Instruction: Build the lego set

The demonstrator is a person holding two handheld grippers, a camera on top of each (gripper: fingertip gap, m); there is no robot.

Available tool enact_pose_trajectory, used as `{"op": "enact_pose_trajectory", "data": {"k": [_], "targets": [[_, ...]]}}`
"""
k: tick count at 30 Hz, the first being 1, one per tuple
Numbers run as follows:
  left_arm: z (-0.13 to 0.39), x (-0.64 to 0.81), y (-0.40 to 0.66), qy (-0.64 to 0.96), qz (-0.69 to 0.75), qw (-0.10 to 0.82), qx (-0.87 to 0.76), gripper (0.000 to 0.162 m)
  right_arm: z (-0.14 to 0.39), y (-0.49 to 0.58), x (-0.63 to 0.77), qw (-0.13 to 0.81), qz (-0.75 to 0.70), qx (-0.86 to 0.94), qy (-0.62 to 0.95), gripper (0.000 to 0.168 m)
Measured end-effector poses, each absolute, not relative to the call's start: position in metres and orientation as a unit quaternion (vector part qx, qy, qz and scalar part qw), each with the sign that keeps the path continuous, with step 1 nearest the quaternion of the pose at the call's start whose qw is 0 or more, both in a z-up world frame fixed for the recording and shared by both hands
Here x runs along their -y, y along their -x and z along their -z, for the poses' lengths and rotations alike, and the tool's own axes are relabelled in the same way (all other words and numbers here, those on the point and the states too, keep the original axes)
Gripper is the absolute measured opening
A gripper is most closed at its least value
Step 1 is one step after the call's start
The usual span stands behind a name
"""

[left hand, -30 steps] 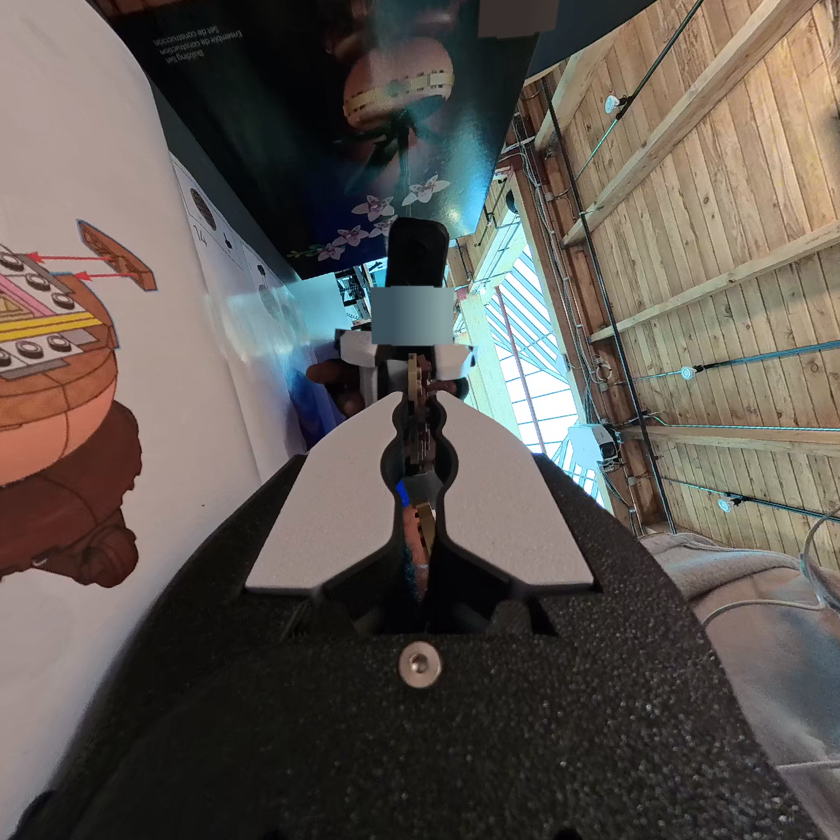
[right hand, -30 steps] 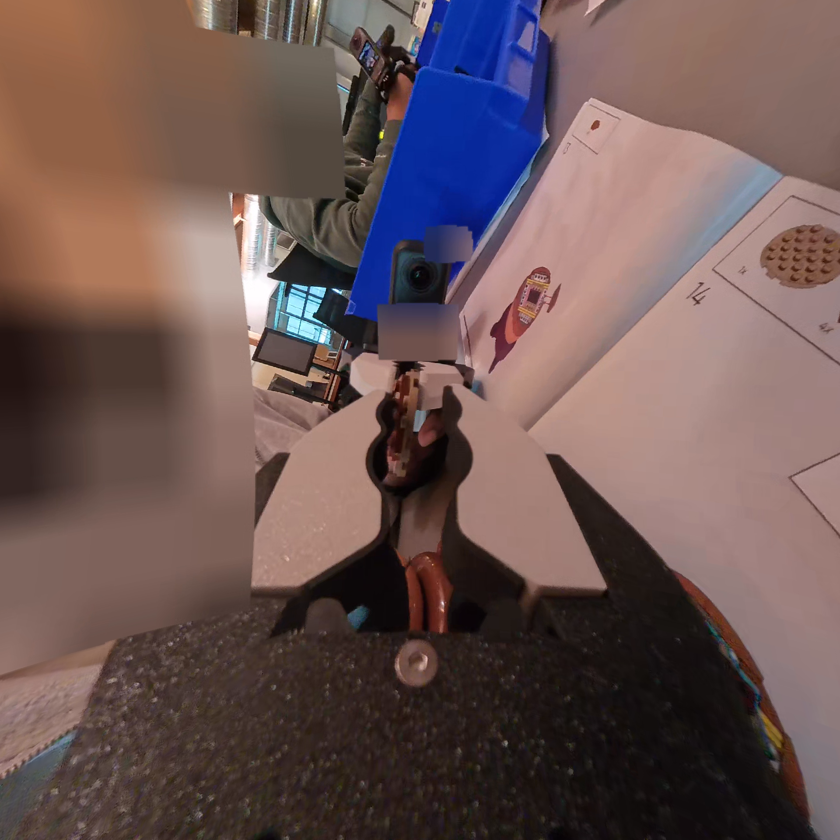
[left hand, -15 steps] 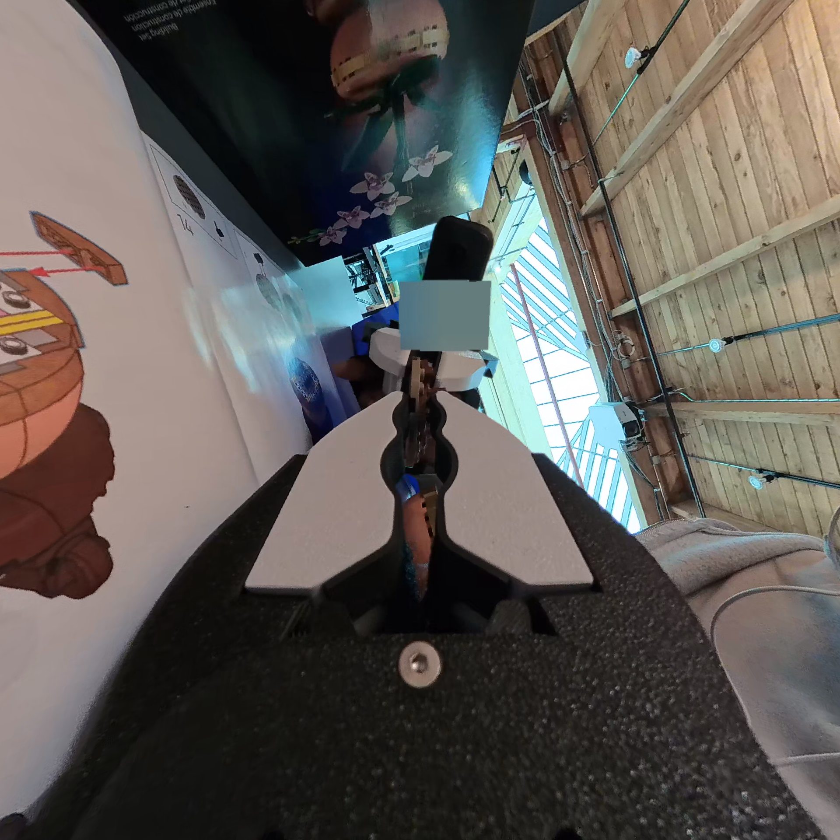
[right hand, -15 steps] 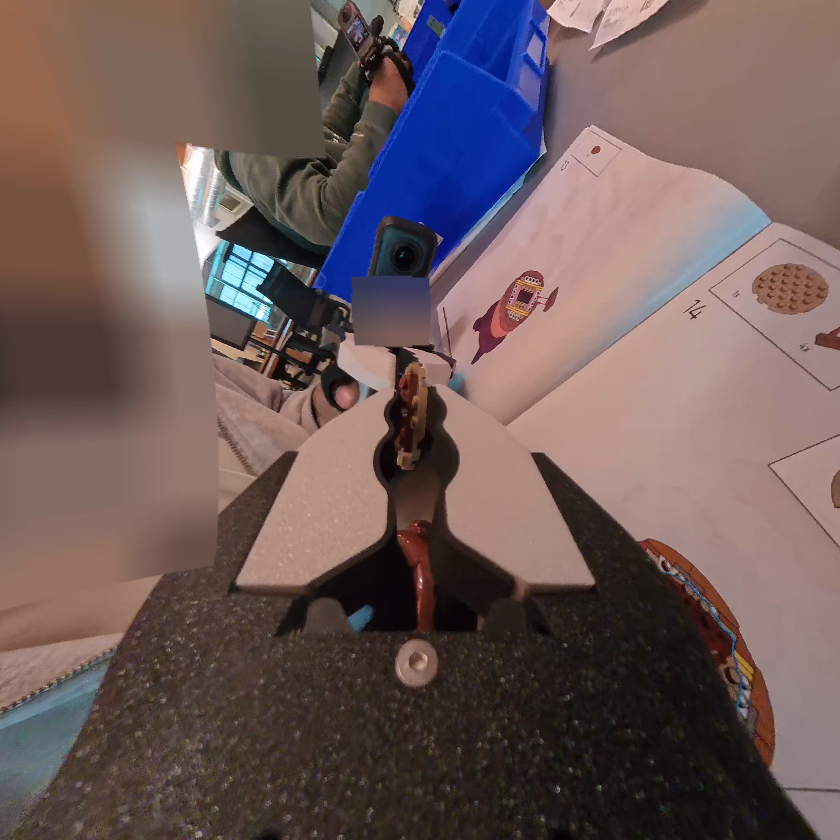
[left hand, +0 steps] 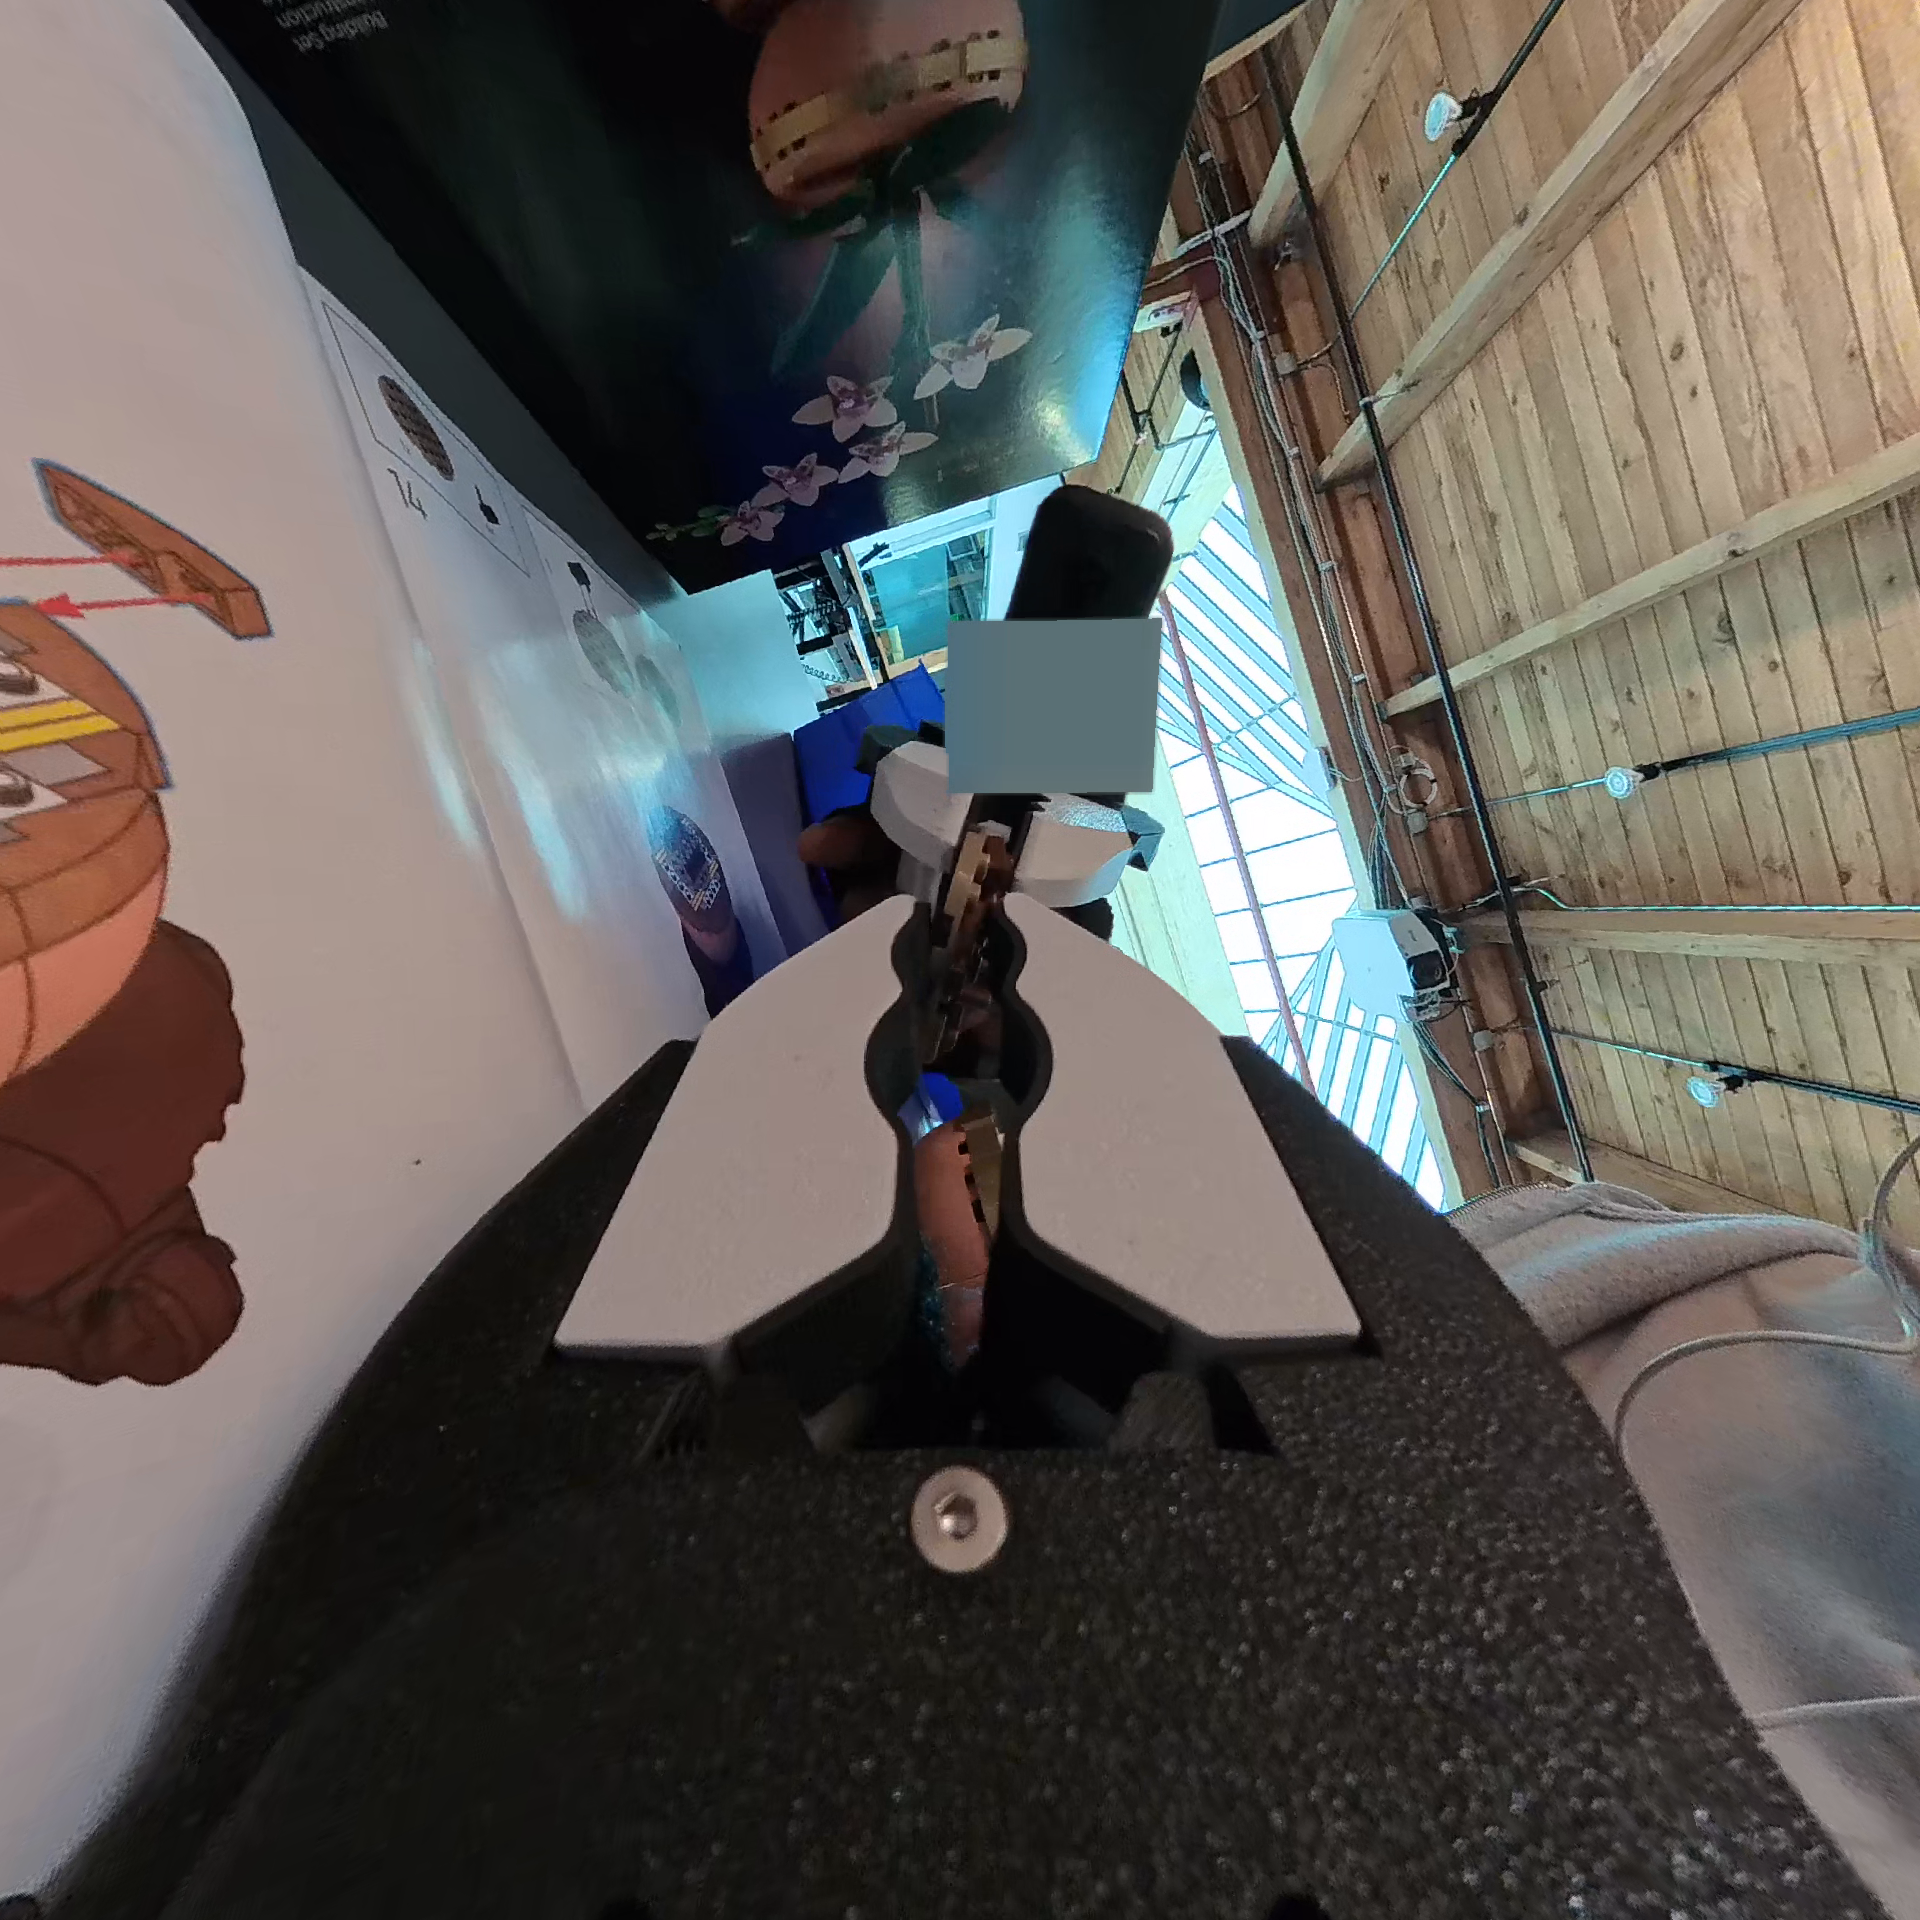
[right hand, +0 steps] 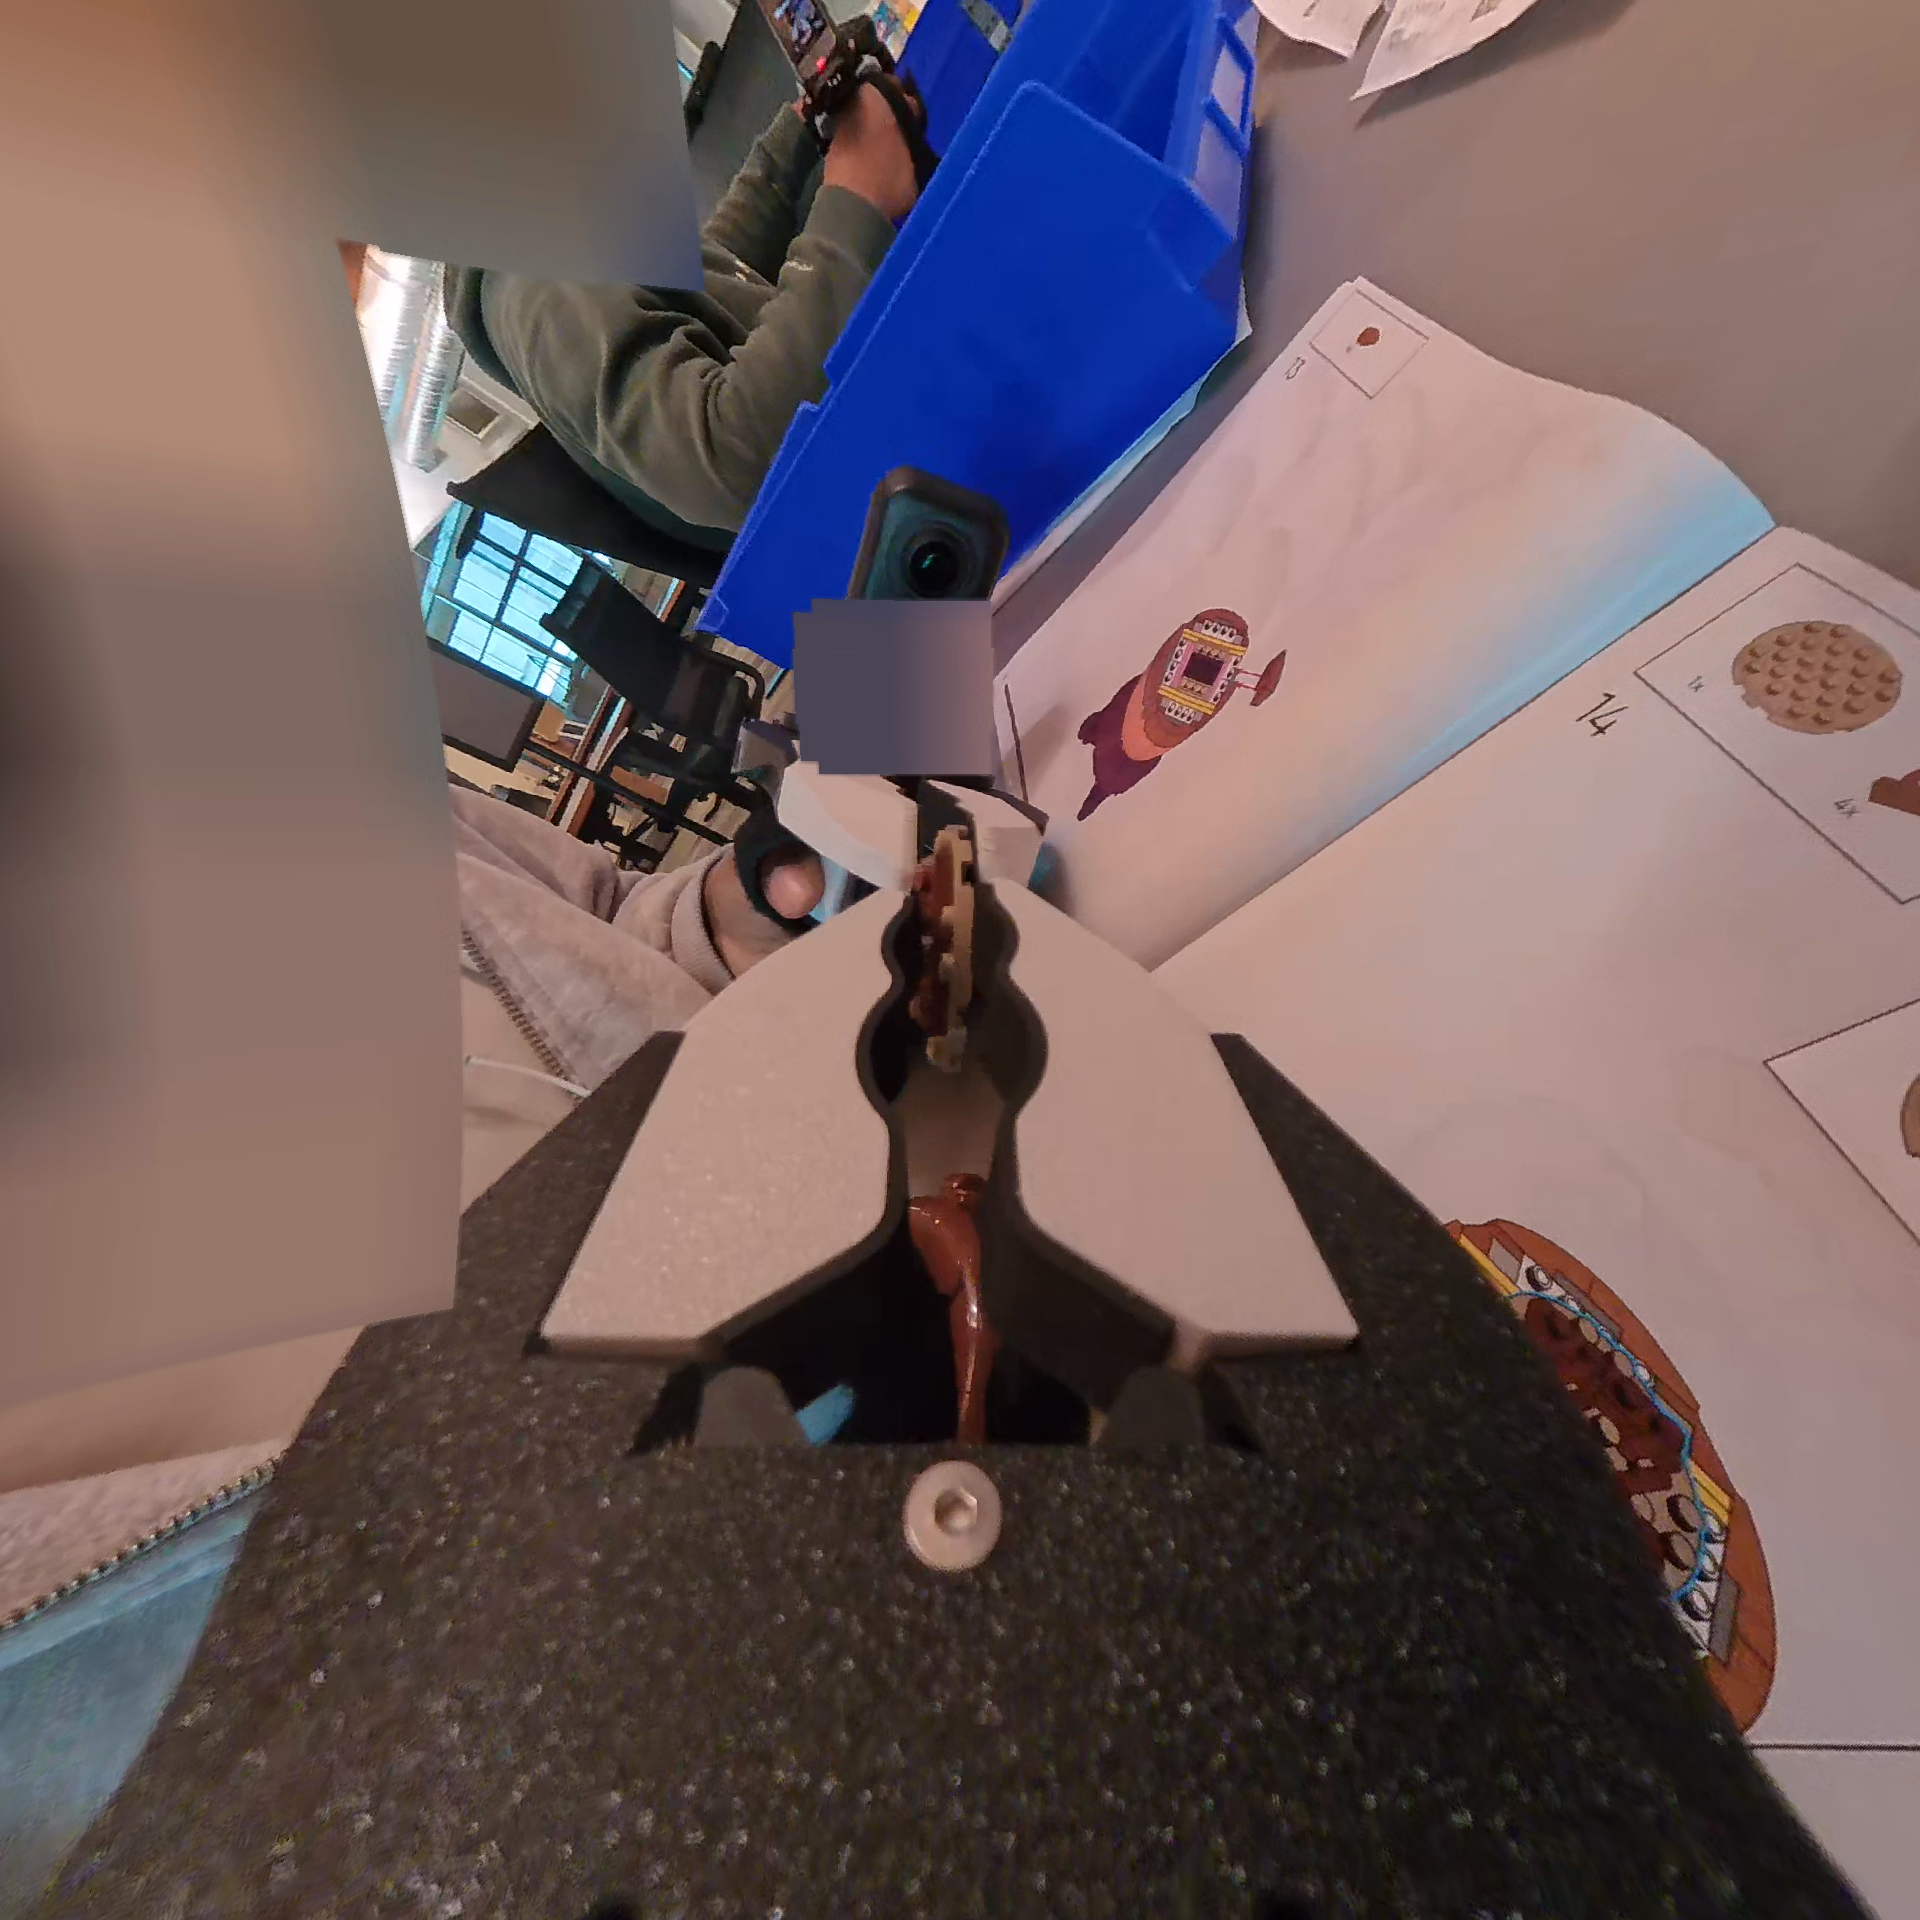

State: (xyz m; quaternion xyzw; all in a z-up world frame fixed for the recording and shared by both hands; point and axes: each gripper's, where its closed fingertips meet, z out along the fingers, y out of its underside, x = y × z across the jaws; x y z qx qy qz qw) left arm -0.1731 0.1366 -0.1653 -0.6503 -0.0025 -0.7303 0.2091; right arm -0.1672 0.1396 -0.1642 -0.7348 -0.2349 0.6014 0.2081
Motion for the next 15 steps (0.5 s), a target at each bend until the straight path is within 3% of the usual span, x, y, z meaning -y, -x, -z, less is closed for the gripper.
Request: {"op": "enact_pose_trajectory", "data": {"k": [15], "targets": [[0.1671, -0.1361, 0.1728, 0.658, 0.724, 0.206, 0.0, 0.007, 0.1685, 0.1671, -0.1386, 0.241, -0.551, 0.283, 0.747, 0.01]]}}
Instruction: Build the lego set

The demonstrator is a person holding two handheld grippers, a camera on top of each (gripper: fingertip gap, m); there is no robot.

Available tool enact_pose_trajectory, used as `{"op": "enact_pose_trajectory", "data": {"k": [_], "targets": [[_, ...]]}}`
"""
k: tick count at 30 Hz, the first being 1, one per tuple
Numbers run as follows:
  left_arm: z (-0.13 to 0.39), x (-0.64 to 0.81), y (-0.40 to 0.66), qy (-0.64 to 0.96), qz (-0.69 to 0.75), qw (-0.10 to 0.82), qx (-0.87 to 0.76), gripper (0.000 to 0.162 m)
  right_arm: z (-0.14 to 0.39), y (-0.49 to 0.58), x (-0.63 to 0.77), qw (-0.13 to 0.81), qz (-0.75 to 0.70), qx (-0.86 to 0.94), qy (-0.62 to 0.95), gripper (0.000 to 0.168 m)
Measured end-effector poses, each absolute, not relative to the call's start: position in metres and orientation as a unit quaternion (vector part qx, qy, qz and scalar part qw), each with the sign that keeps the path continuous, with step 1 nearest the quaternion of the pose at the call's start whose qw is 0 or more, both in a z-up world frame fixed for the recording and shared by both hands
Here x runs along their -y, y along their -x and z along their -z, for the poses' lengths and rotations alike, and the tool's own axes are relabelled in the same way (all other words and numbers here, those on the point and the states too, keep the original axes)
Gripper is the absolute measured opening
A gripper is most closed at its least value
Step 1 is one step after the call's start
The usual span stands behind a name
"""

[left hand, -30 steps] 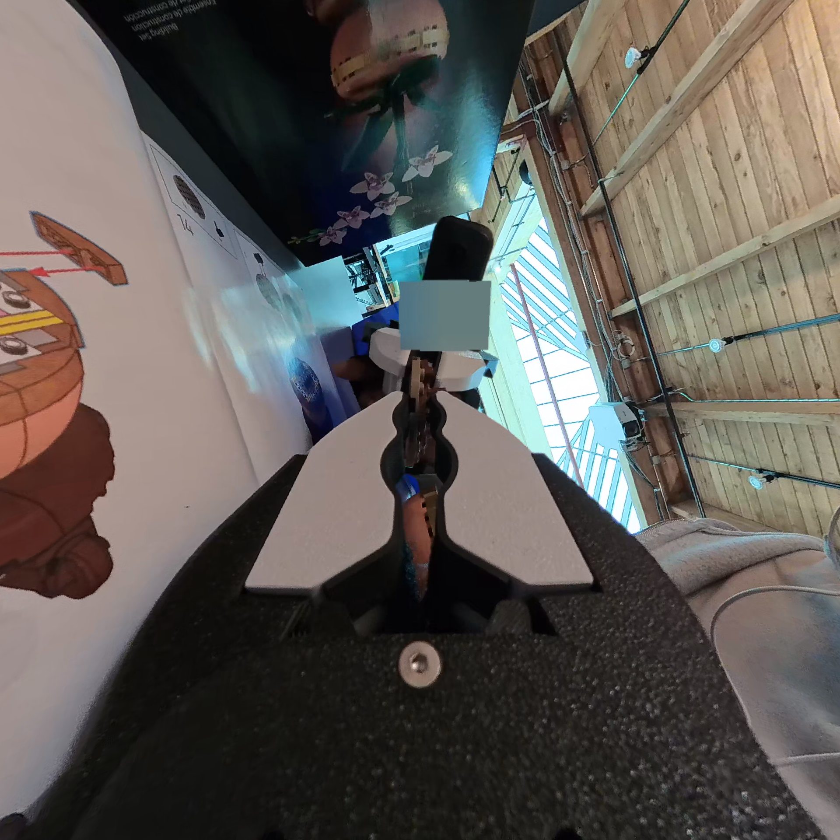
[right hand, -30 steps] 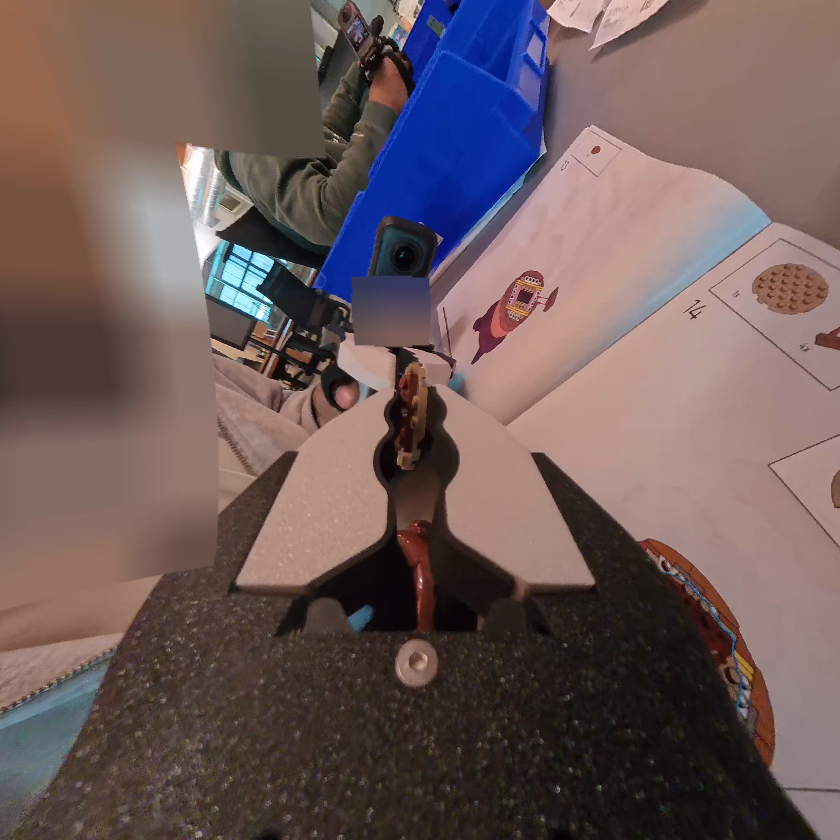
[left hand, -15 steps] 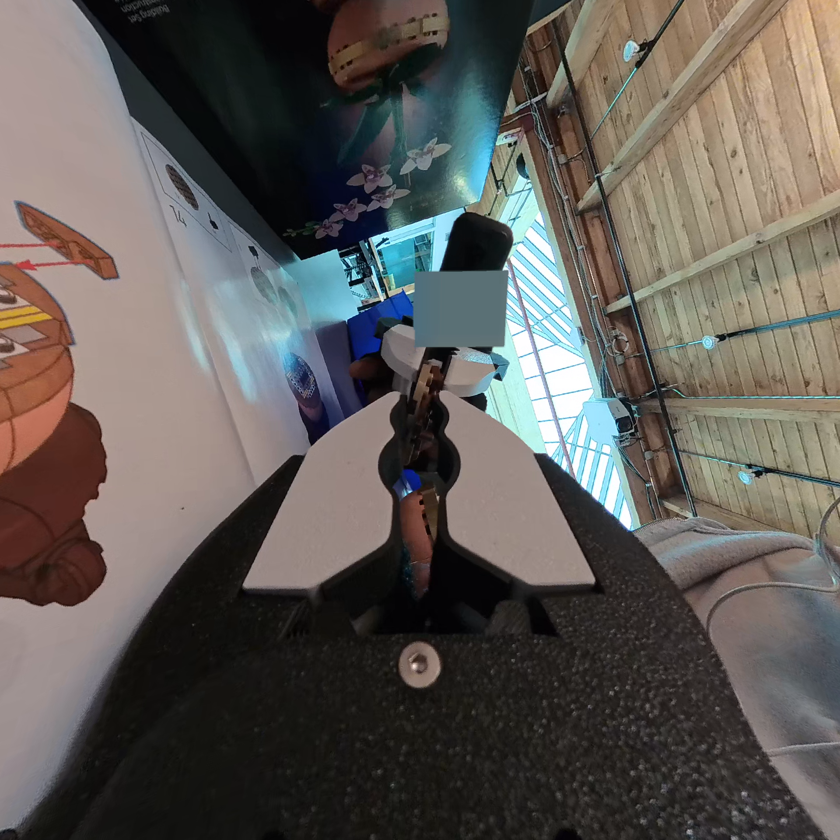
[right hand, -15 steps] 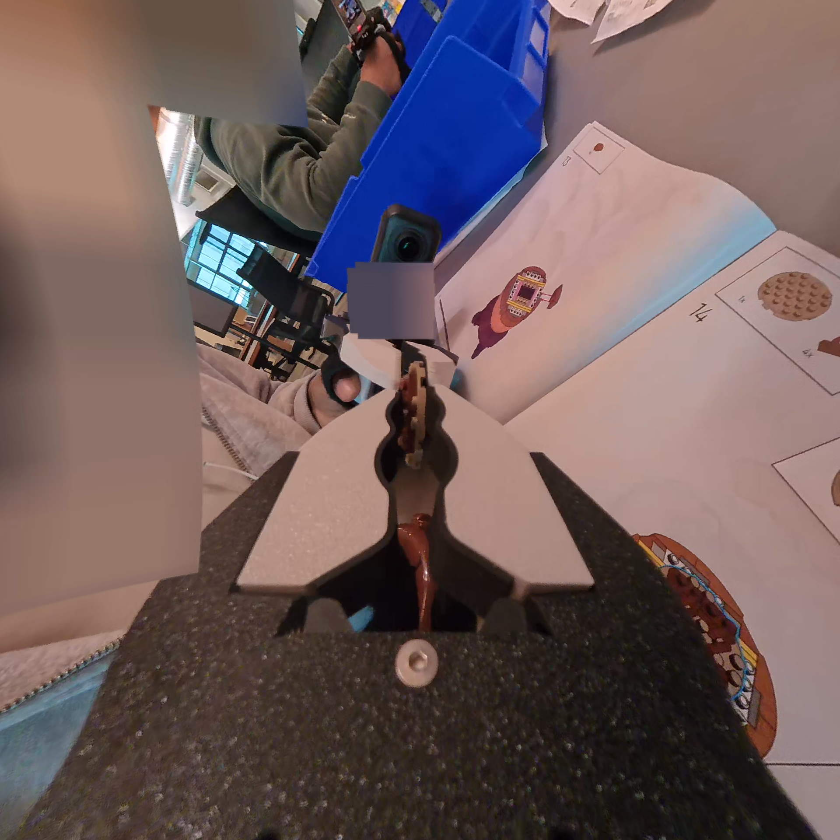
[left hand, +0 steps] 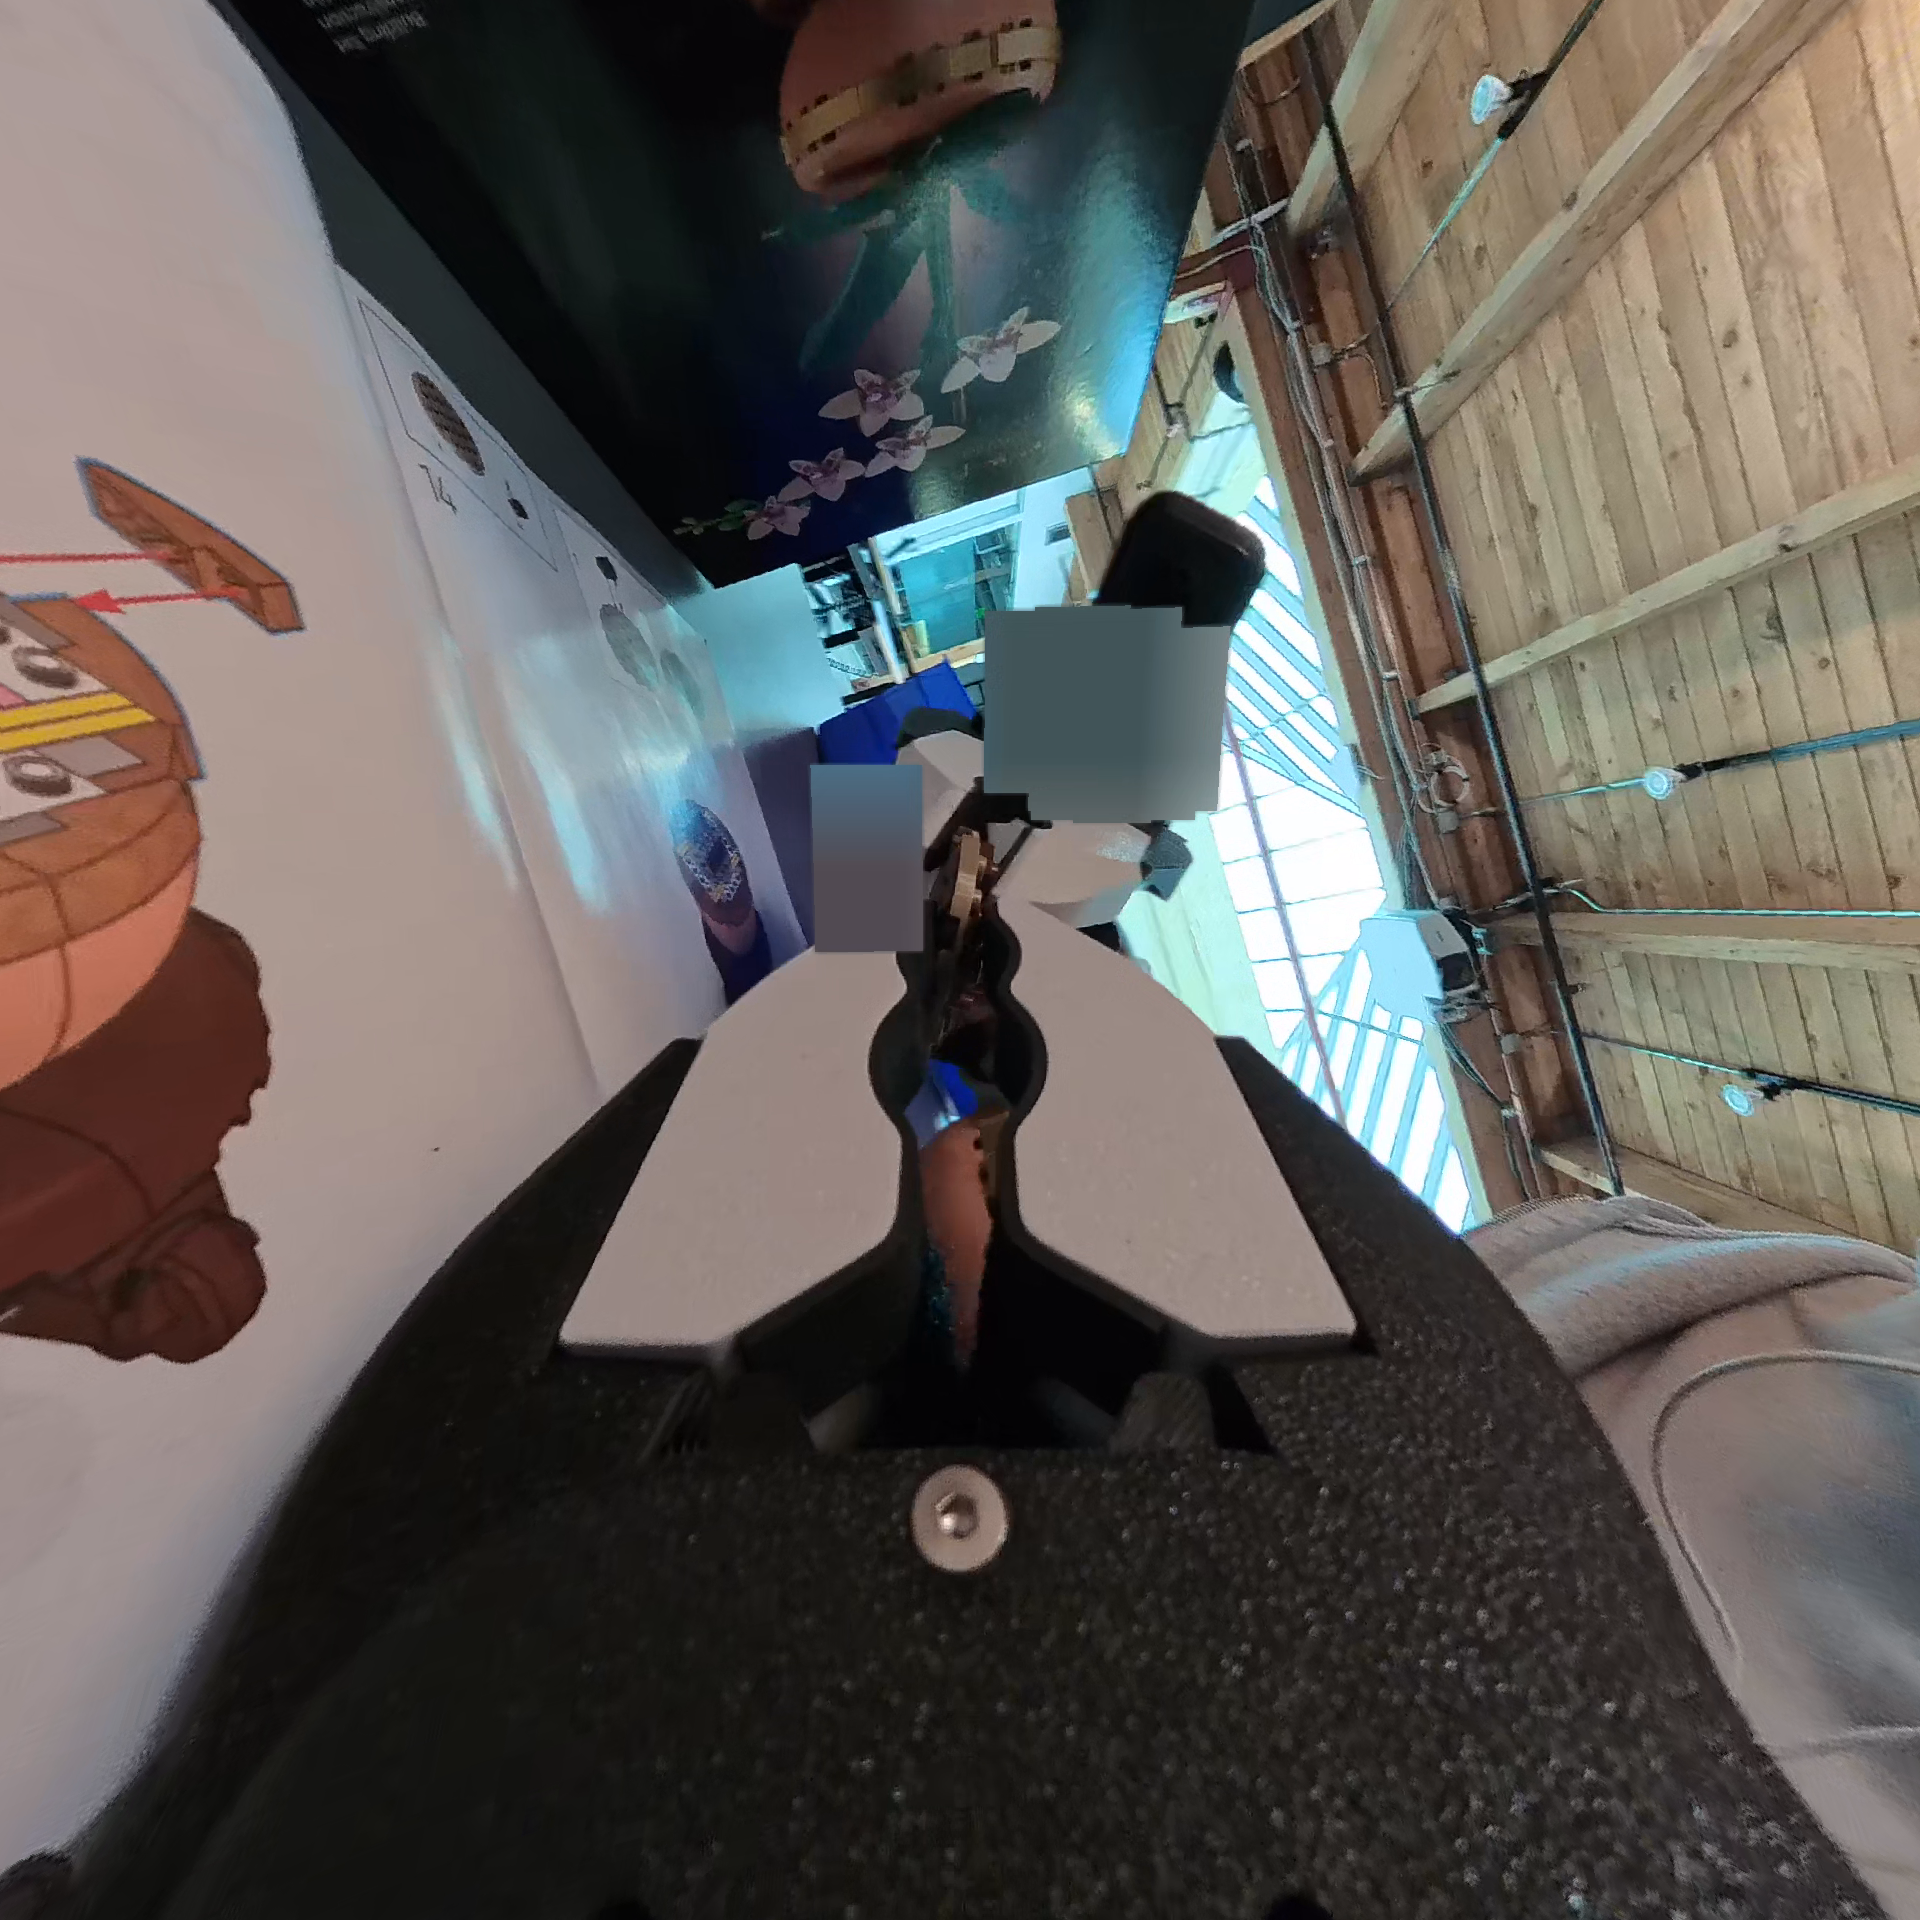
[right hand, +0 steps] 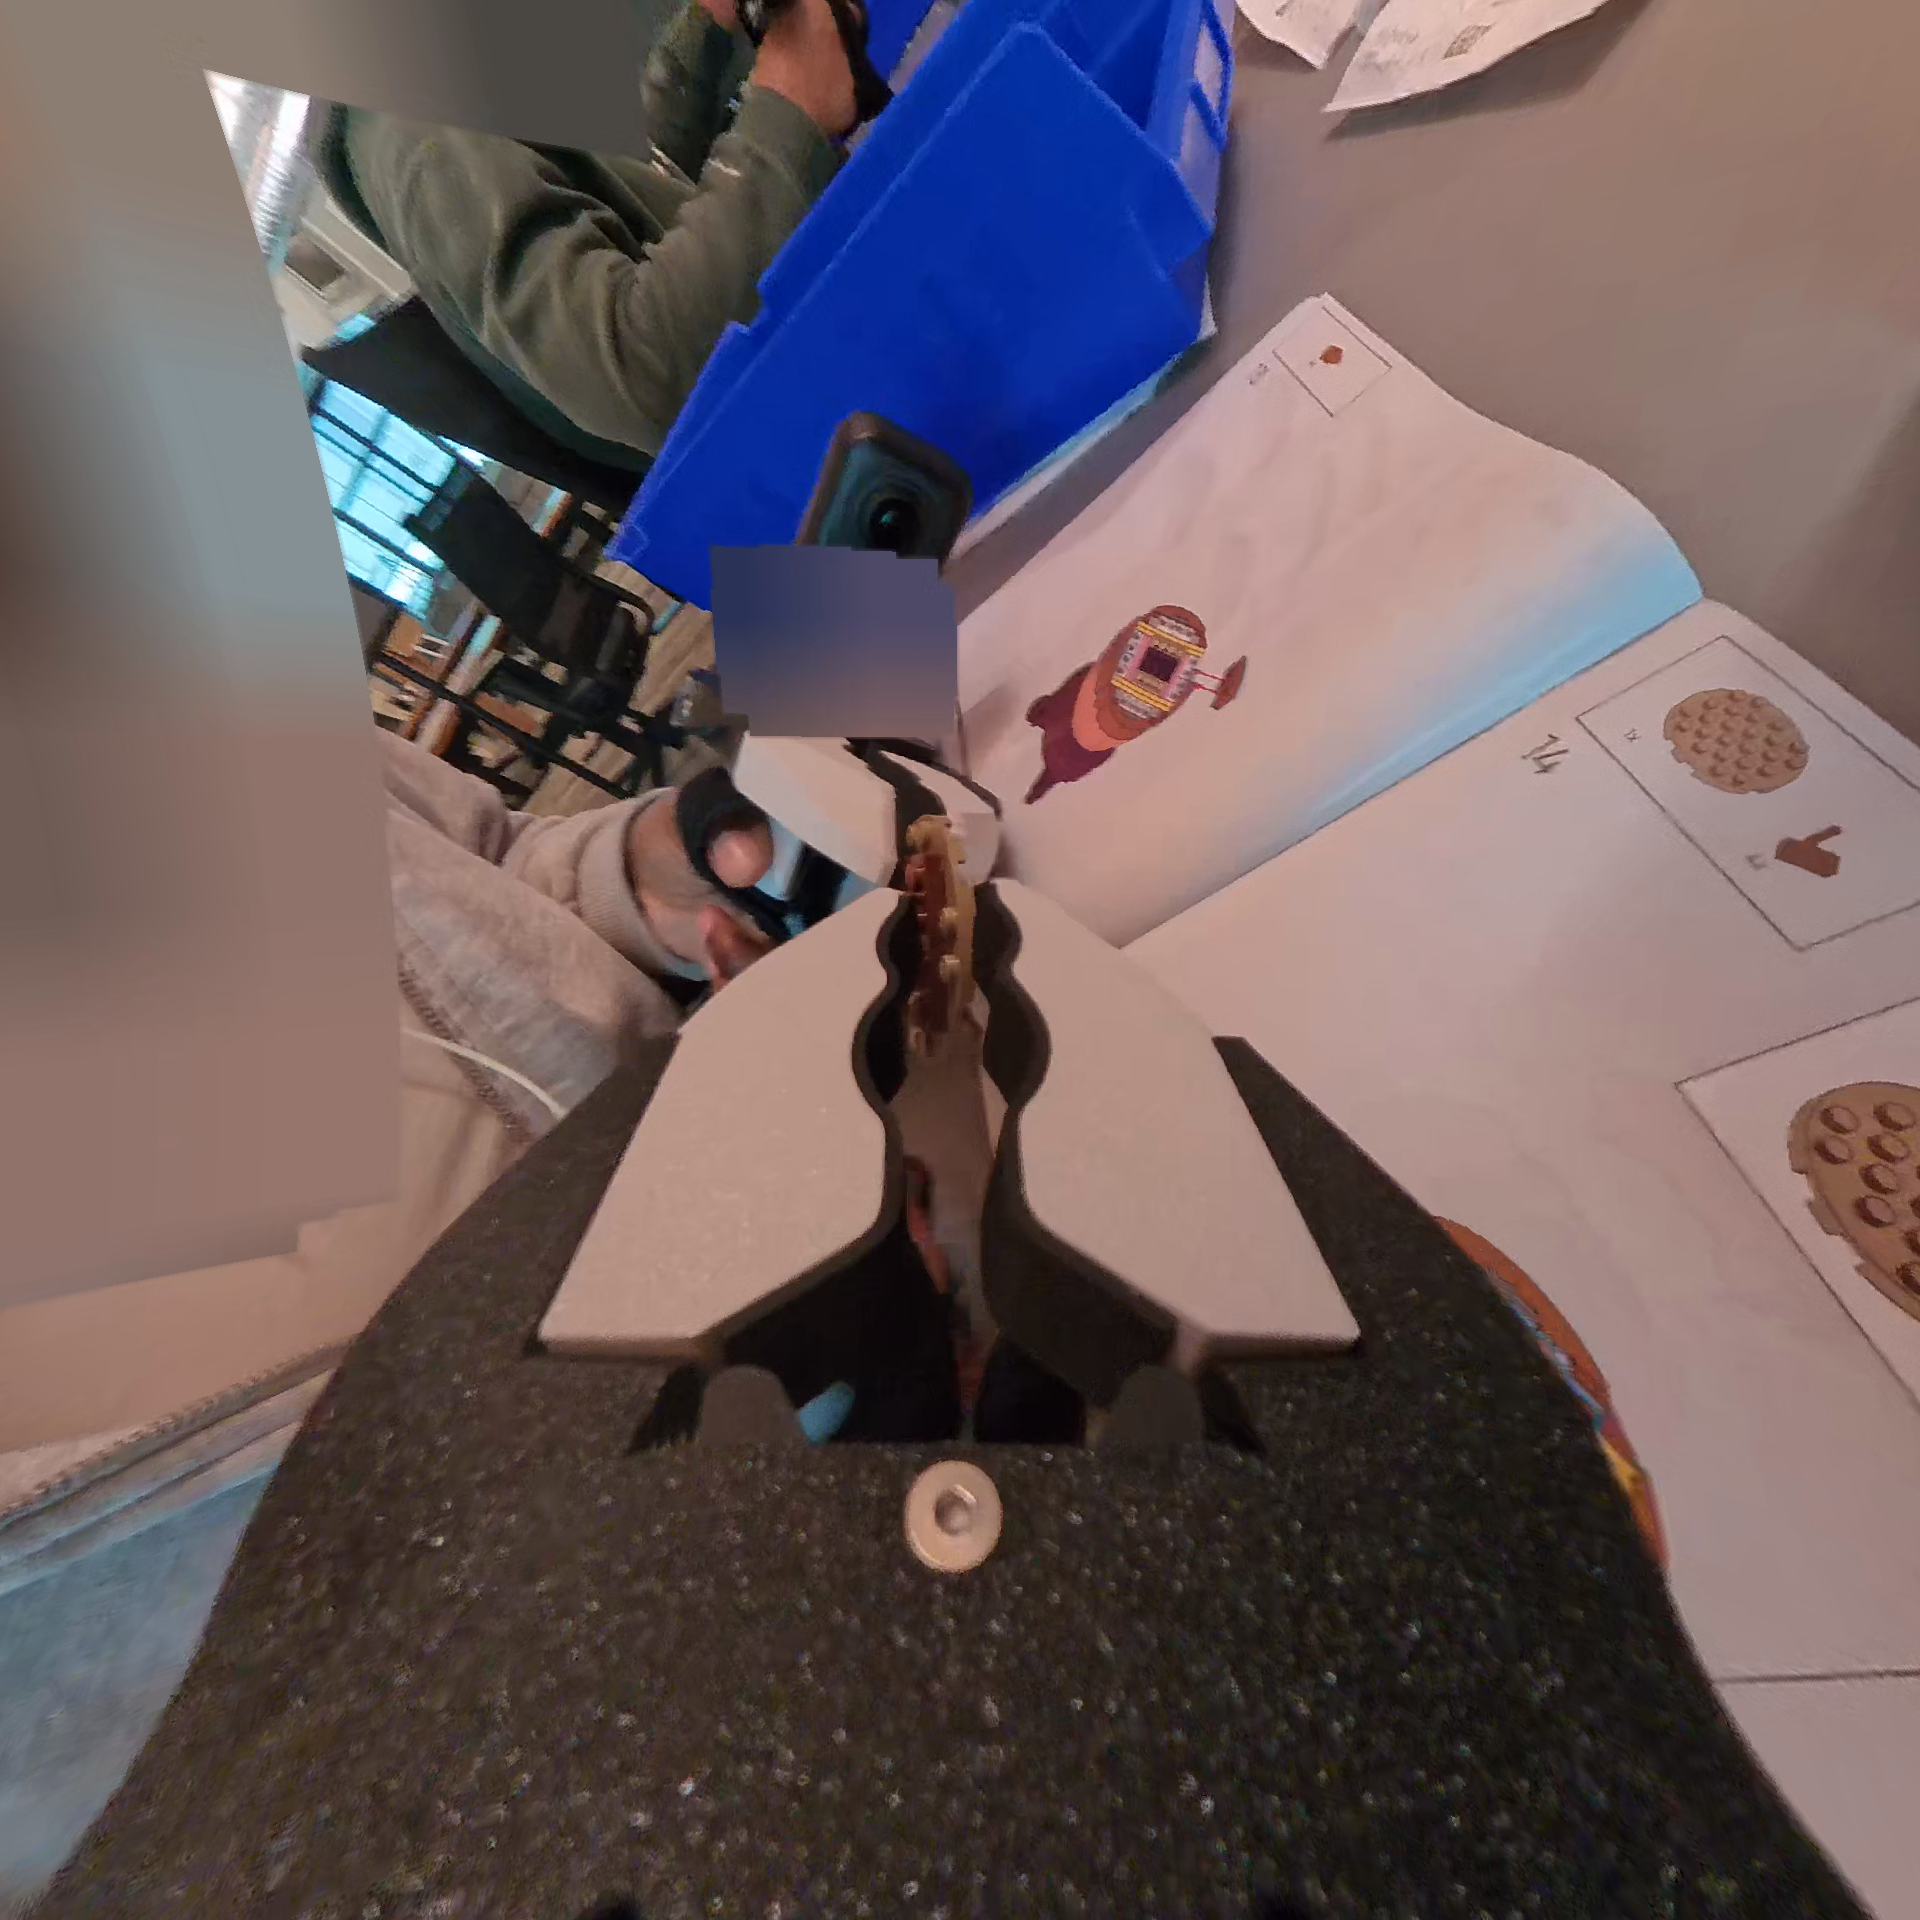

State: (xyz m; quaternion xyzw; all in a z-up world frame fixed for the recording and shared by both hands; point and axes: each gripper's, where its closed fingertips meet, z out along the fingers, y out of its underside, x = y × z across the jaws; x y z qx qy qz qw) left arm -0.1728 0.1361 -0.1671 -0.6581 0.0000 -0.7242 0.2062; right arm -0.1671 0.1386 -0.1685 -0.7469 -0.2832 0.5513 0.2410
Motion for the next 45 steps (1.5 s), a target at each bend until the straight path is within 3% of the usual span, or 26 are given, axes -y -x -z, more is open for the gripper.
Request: {"op": "enact_pose_trajectory", "data": {"k": [6, 11, 13, 16, 23, 25, 26, 32, 35, 45], "targets": [[0.155, -0.128, 0.172, 0.629, 0.756, 0.176, -0.042, 0.018, 0.153, 0.168, -0.127, 0.222, -0.592, 0.294, 0.717, 0.005], [0.146, -0.12, 0.169, 0.647, 0.708, 0.226, -0.172, 0.026, 0.151, 0.171, -0.118, 0.193, -0.599, 0.314, 0.711, 0.005], [0.146, -0.114, 0.166, 0.654, 0.669, 0.252, -0.249, 0.026, 0.15, 0.173, -0.116, 0.187, -0.6, 0.318, 0.71, 0.005], [0.147, -0.111, 0.165, 0.654, 0.626, 0.29, -0.312, 0.013, 0.146, 0.173, -0.115, 0.178, -0.609, 0.318, 0.704, 0.005], [0.13, -0.11, 0.172, 0.601, 0.722, 0.257, -0.227, 0.008, 0.13, 0.18, -0.113, 0.214, -0.622, 0.327, 0.679, 0.008], [0.125, -0.114, 0.176, 0.58, 0.758, 0.238, -0.181, 0.008, 0.125, 0.179, -0.116, 0.23, -0.629, 0.317, 0.671, 0.025], [0.122, -0.116, 0.178, 0.57, 0.773, 0.23, -0.159, 0.008, 0.124, 0.177, -0.118, 0.241, -0.63, 0.309, 0.671, 0.025], [0.12, -0.12, 0.181, 0.556, 0.79, 0.225, -0.125, 0.008, 0.126, 0.184, -0.119, 0.266, -0.613, 0.303, 0.679, 0.021], [0.121, -0.121, 0.181, 0.558, 0.787, 0.232, -0.124, 0.007, 0.128, 0.184, -0.12, 0.272, -0.601, 0.307, 0.686, 0.009], [0.117, -0.12, 0.181, 0.558, 0.776, 0.255, -0.145, 0.007, 0.121, 0.186, -0.119, 0.27, -0.636, 0.279, 0.667, 0.01]]}}
